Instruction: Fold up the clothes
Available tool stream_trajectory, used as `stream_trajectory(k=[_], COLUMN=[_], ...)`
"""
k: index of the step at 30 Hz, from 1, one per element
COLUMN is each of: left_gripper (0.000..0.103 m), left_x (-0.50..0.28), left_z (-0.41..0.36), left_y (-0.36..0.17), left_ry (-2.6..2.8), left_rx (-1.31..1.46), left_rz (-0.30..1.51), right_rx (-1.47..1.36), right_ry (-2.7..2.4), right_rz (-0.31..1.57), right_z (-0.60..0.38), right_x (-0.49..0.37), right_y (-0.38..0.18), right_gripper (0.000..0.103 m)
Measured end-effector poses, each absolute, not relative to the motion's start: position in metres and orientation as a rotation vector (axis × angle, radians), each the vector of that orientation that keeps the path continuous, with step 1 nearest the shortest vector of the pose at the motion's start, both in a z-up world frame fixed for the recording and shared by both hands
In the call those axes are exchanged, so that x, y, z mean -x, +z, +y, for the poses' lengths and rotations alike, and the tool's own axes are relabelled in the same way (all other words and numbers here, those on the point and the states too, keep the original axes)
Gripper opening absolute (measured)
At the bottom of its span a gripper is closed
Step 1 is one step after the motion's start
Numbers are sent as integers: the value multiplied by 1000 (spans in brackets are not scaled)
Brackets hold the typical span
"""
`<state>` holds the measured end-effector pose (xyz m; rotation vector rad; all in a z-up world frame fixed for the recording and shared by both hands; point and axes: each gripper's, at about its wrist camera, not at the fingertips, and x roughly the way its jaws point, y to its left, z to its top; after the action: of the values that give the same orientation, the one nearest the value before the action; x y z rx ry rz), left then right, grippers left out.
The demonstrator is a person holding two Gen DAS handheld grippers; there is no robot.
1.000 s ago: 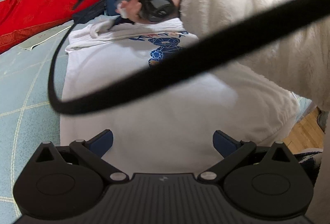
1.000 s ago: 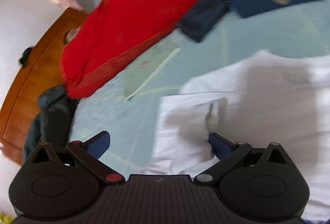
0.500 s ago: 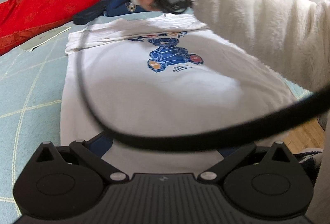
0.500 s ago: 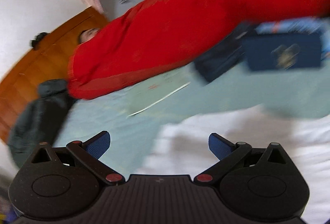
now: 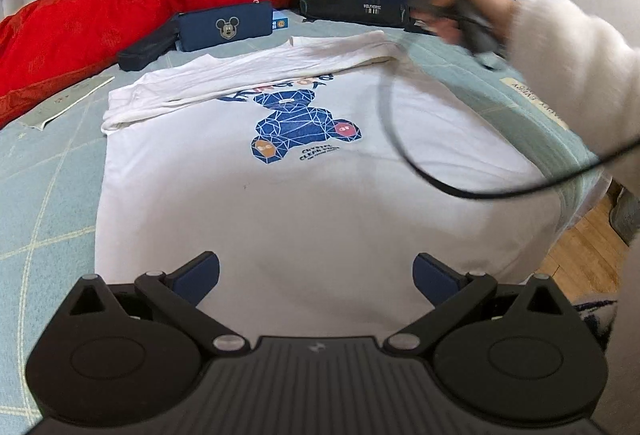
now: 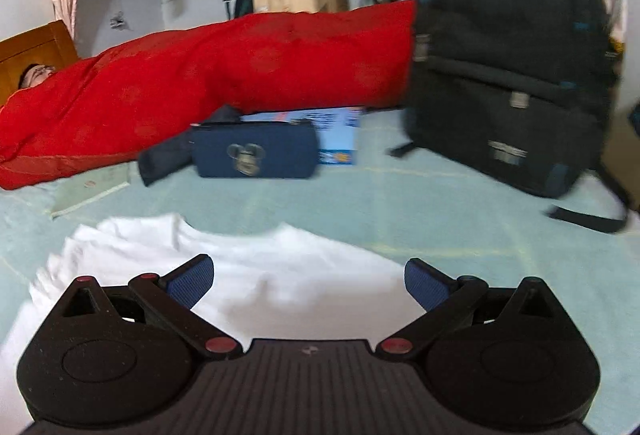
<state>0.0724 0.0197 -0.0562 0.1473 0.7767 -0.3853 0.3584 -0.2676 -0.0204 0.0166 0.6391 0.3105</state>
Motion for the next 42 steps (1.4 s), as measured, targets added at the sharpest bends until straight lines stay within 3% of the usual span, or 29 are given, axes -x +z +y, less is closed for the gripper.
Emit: stream_trajectory(k=[7, 15, 23, 35, 42], left_gripper=[102, 102, 102, 102, 102], left_x=[-95, -101, -104, -102, -104], left_z=[19, 11, 12, 13, 17], left_y=[-50, -41, -54, -44, -49], left_ry=[-344, -344, -338, -323, -321], left_rx=[-154, -150, -145, -164, -153], left_rz=[771, 749, 790, 752, 766], right_rx=[143, 317, 84, 75, 164], right_ry=[301, 117, 77, 133, 67], right_rz=[680, 626, 670, 584, 671], right_z=[-295, -267, -330, -301, -303], right_x=[-302, -312, -306, -318, -344], right_y=[-57, -87, -102, -55, -96], right_gripper=[103, 103, 103, 103, 103])
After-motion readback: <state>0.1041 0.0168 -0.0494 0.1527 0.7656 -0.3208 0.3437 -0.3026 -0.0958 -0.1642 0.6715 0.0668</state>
